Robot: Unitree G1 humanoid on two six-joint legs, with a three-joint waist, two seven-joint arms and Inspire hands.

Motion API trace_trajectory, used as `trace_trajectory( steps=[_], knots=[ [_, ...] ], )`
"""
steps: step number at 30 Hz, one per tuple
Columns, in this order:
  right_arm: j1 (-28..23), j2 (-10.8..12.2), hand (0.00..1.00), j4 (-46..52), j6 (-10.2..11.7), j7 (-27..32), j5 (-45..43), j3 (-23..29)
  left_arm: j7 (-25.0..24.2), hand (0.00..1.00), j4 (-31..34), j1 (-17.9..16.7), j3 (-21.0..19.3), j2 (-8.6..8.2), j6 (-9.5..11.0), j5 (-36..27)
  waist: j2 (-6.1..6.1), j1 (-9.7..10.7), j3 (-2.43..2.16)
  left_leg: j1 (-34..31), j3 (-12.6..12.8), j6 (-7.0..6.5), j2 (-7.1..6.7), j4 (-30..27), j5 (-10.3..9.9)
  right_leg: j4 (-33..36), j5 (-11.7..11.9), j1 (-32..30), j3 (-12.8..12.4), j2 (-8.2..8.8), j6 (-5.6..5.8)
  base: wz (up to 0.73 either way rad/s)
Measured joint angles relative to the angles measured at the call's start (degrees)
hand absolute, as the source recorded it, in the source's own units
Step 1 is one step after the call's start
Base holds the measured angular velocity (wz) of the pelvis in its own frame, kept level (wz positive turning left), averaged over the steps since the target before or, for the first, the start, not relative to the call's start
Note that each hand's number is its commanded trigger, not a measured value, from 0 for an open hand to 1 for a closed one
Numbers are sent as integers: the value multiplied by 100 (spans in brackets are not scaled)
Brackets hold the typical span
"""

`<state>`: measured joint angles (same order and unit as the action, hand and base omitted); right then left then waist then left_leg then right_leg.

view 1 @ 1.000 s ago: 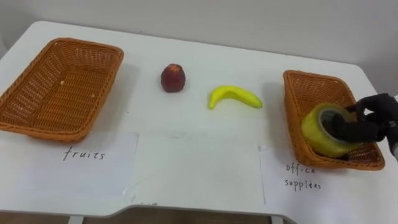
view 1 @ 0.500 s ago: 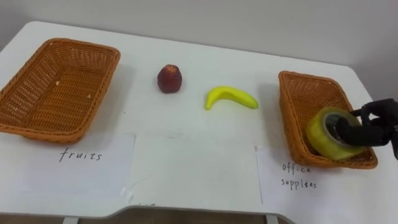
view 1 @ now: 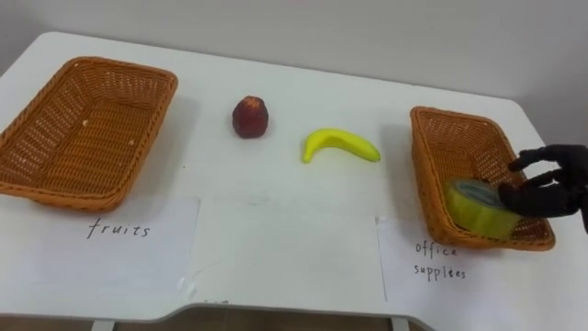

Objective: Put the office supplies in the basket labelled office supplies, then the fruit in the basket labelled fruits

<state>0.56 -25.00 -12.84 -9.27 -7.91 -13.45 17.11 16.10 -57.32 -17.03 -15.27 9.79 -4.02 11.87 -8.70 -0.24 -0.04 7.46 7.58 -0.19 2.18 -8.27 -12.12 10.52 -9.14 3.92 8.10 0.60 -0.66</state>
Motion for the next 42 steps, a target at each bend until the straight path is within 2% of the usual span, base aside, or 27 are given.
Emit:
trace_trajectory(
  steps=[9,15,17,20,23,31,35,42],
  knots=[
    [1,0,0,0,0,201,18,-2,12,0,38,59,91,2,-69,-1,51,0,16,-16,6,1,3,1,-1,-3,0,-8,3,-9,-1,0],
    [4,0,0,1,2,346,258,0,12,0,146,61,90,1,-68,-4,101,0,-1,2,6,1,4,2,-1,8,1,-5,3,-11,-2,0],
    [22,0,0,8,4,406,425,3,16,0,146,47,84,1,-66,4,121,-6,-24,22,8,1,7,8,0,15,1,0,4,-10,-2,0],
    [70,-1,0,53,16,421,465,4,45,0,152,23,82,0,-58,4,151,-6,-25,25,11,1,6,12,0,16,1,4,2,-12,-2,0],
    [75,-1,0,86,117,477,532,4,113,0,152,-8,82,-7,-45,-1,151,-13,-24,33,11,1,6,49,0,16,2,13,-3,-20,-3,0],
    [196,-1,0,433,176,540,1035,2,120,0,11,26,79,-13,-20,-117,126,-9,-2,22,-4,1,5,54,0,11,1,5,-4,-11,-1,0],
    [397,-2,0,806,189,657,1094,0,116,0,12,73,77,-14,-21,-110,130,-20,38,11,-1,1,-3,60,0,5,-1,-6,4,-8,2,0],
    [696,-2,0,1020,232,798,1144,-5,117,0,12,127,78,-34,-21,-110,118,-47,38,-14,7,1,-8,62,0,-14,-1,-15,29,-7,2,0]
  ],
)
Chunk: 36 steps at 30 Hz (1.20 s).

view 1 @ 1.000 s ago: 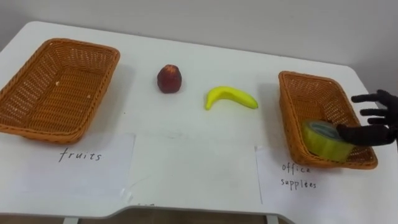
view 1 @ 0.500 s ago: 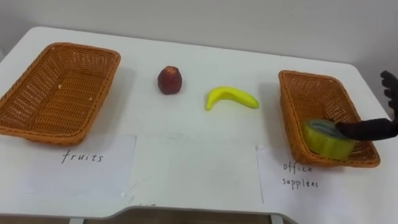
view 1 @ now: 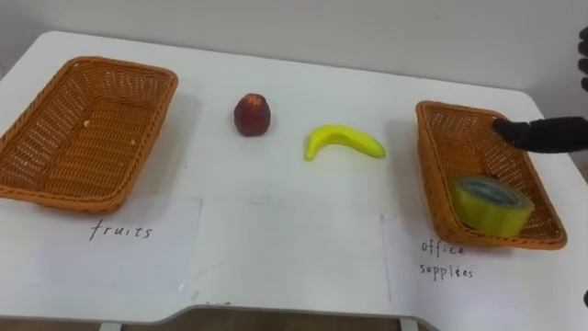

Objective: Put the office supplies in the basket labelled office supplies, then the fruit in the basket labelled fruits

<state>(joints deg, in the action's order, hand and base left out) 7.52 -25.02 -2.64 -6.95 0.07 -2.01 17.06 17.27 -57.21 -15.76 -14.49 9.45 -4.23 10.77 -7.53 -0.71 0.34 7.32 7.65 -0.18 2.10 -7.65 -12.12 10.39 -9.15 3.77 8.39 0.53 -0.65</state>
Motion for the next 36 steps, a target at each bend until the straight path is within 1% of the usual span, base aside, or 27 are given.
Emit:
trace_trajectory(
  steps=[3,6,10,13,15,17,19,20,22,23,26,28,29,30,32,34,36],
  knots=[
    [46,0,0,1,0,38,180,-1,0,0,-1,9,0,-8,0,0,3,-56,-11,2,1,0,3,-1,0,3,0,6,34,5,0,0],
    [46,0,0,0,0,51,179,-20,-2,0,-1,7,7,-11,-2,-2,19,-105,-20,11,-1,0,5,-6,0,3,0,20,35,19,0,0],
    [46,1,0,1,0,63,180,-118,-6,0,-5,-28,8,-8,-5,-2,43,-134,-49,17,-18,-1,8,-21,2,15,0,33,53,38,0,0],
    [53,1,0,7,-4,45,180,-291,-27,0,-20,-68,10,-7,-11,1,5,-149,-73,-7,-54,-1,8,-62,2,24,0,32,130,49,0,3],
    [88,1,0,71,-18,44,201,-307,-60,0,-14,-58,11,-3,-30,3,-30,-148,-86,-57,-157,-1,-3,-86,2,24,-2,24,182,41,1,14],
    [367,-5,0,122,-29,27,210,-522,-89,0,-16,-64,13,17,-59,4,-91,-147,-68,-63,-165,-1,-18,-98,2,22,-6,23,185,35,-7,2],
    [556,-11,0,134,-30,-31,220,-671,-136,0,-17,-61,18,45,-64,3,-122,-157,-55,-68,-181,-1,-16,-103,2,15,-6,33,192,30,-8,3],
    [621,-15,0,146,-30,-75,233,-731,-159,0,-17,-57,26,59,-70,3,-159,-192,-63,-66,-205,-1,-17,-108,2,10,-6,47,212,29,-9,8],
    [643,-15,0,153,-30,-111,277,-747,-186,0,-15,-44,78,77,-71,6,-210,-287,-58,-61,-255,-1,-22,-110,2,-2,-6,81,280,37,-9,17],
    [646,-15,0,153,-30,-137,288,-749,-222,0,-14,-48,112,79,-77,7,-230,-309,-58,-63,-321,-2,-35,-109,2,-22,-5,111,329,45,-8,25],
    [647,-15,0,148,-29,-151,422,-784,-286,0,-14,-87,121,80,-82,8,-234,-447,-56,-68,-351,-2,-41,-99,2,-63,-2,138,368,46,-2,8],
    [646,-33,0,139,-29,-150,470,-916,-286,0,-14,-130,123,79,-85,14,-222,-480,-44,-69,-347,-2,-37,-98,2,-62,-2,141,415,47,-2,4],
    [646,-40,0,138,-29,-163,543,-971,-292,0,-14,-142,123,79,-86,16,-218,-512,-24,-74,-343,-2,-34,-99,2,-62,-2,132,416,45,-2,0],
    [646,-40,0,134,-29,-172,600,-980,-298,0,-14,-141,123,79,-86,16,-219,-532,-13,-78,-340,-2,-34,-99,2,-63,-2,124,416,44,-2,0],
    [648,-114,0,115,-29,-205,618,-1095,-321,0,-13,-149,122,91,-89,21,-224,-591,24,-134,-361,-1,-35,-100,1,-71,-2,101,444,46,-1,3],
    [659,-145,0,89,-29,-267,621,-1192,-330,0,-14,-156,126,125,-99,24,-259,-606,18,-194,-416,-1,-37,-114,1,-71,-2,77,483,47,-2,14],
    [727,-174,0,-18,-29,-289,621,-1347,-330,0,-15,-158,126,147,-168,23,-270,-640,10,-236,-457,-1,-34,-122,1,-69,-2,43,484,42,-2,7]
  ],
)
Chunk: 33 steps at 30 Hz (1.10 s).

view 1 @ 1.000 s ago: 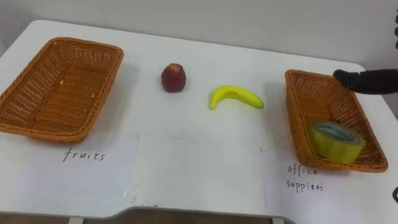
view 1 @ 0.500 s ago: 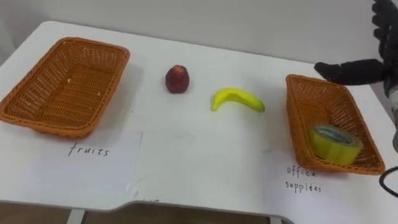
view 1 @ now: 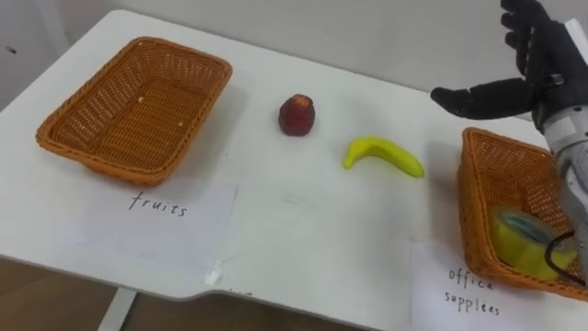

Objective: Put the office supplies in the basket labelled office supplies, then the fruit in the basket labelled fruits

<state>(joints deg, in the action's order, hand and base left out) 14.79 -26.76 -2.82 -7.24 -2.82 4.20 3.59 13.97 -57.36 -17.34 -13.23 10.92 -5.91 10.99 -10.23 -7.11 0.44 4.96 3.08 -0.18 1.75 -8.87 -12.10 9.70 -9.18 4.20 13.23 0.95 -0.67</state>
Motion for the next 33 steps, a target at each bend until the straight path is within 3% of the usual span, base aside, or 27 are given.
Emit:
trace_trajectory(
  steps=[3,6,7,10,13,17,24,28,33],
  knots=[
    [9,-22,0,-176,0,-105,0,-87,2,0,-5,27,2,5,-5,-1,-33,-116,-16,-65,-3,0,-1,-42,0,-1,0,-42,-18,1,0,0],
    [266,-57,0,-631,-5,-105,0,-271,5,0,-7,9,-5,29,-29,-14,-75,-137,-38,-102,-8,0,-4,-54,0,-2,0,-78,-12,8,-1,0],
    [327,-73,0,-702,-21,-105,11,-313,5,0,-7,25,-5,71,-34,-14,-122,-166,-64,-165,-3,0,-3,-65,0,1,1,-132,-4,8,-2,0],
    [623,-173,0,-776,-35,-114,19,-571,5,0,-52,61,11,134,-49,-12,-163,-183,-68,-267,-9,1,0,-87,2,7,6,-220,26,6,-10,2],
    [760,-329,0,-786,-29,-190,141,-788,4,0,-159,175,61,205,-44,-15,-198,-240,-44,-294,-29,1,3,-97,2,-2,6,-222,91,8,-10,6],
    [772,-389,0,-788,-28,-444,167,-1027,-82,0,-237,331,121,316,-44,-12,-353,-327,10,-357,-72,3,7,-124,2,-10,6,-251,115,7,-10,7],
    [805,-485,0,-1062,-33,-745,-55,-1203,-80,0,-230,369,169,354,-40,-31,-385,-448,28,-466,-83,3,-20,-187,2,-17,6,-344,185,46,-9,2],
    [1142,-523,0,-1379,-32,-789,-199,-1606,-65,0,-242,430,183,398,-35,-40,-386,-428,31,-543,-78,3,-16,-204,2,-10,6,-418,184,42,-10,0],
    [1161,-534,0,-1486,-34,-959,-296,-1630,-70,0,-235,466,280,409,-8,-18,-390,-405,27,-638,-122,2,-22,-232,2,-9,8,-445,268,55,-10,4]
  ],
)
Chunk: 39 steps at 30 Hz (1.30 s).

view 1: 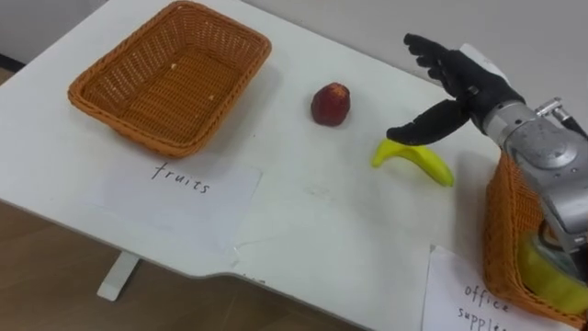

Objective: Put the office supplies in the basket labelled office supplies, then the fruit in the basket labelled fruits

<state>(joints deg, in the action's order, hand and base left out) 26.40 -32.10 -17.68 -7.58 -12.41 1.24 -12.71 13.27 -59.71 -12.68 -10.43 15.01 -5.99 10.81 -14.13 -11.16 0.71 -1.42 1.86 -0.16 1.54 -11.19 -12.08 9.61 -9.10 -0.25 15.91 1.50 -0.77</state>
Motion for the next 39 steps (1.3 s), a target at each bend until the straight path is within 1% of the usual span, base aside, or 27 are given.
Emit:
trace_trajectory(
  steps=[3,5,8,12,14,17,20,23,28,34,39],
  knots=[
    [0,-22,0,-106,-9,-129,-189,-25,1,0,0,14,77,0,-75,-2,3,-21,2,-24,5,0,-4,0,0,3,0,-24,-1,6,0,2],
    [1,-37,0,-241,-17,-169,-347,-142,5,0,-11,39,232,28,-159,-4,8,-24,4,-101,-15,0,-12,-38,0,3,0,-67,0,13,0,4],
    [4,-37,0,-384,-75,-300,-646,-333,2,0,-13,46,393,30,-185,-3,18,-45,2,-128,-25,0,-12,-50,0,4,0,-107,-2,14,0,1],
    [12,-38,0,-653,-94,-410,-874,-423,-22,0,-58,75,395,26,-231,-12,36,-66,3,-148,-42,1,-13,-58,3,1,0,-126,-5,13,0,0],
    [12,-40,0,-702,-136,-410,-1034,-422,-22,0,-81,70,394,27,-252,-12,58,-46,-8,-185,-50,0,-14,-65,4,3,0,-160,-4,13,0,0],
    [15,-46,0,-751,-170,-416,-1100,-424,-24,0,-92,74,401,29,-259,-13,69,-31,-9,-203,-53,4,-12,-64,7,4,0,-184,-6,10,0,0],
    [79,-49,0,-1011,-212,-418,-1128,-424,-41,0,-96,95,403,31,-263,-25,64,-32,-13,-210,-55,4,-13,-63,7,5,0,-191,-2,15,0,0],
    [117,-50,0,-1162,-250,-432,-1346,-423,-43,0,-110,95,461,57,-262,-205,64,-26,-13,-209,-55,4,-17,-63,7,5,0,-192,-1,21,0,0],
    [117,-50,0,-1184,-251,-434,-1549,-424,-43,0,-185,117,502,119,-242,-350,63,-30,-13,-208,-55,3,-15,-63,7,3,0,-194,3,20,0,0],
    [117,-49,0,-1328,-253,-436,-1979,-424,-46,0,-184,127,501,121,-240,-398,62,-43,-12,-231,-52,3,-17,-63,7,12,0,-224,10,25,0,0],
    [117,-48,0,-1366,-256,-447,-2057,-425,-53,0,-184,175,503,121,-234,-398,58,-44,-11,-246,-51,3,-15,-63,7,15,1,-247,7,21,-1,0]
  ],
)
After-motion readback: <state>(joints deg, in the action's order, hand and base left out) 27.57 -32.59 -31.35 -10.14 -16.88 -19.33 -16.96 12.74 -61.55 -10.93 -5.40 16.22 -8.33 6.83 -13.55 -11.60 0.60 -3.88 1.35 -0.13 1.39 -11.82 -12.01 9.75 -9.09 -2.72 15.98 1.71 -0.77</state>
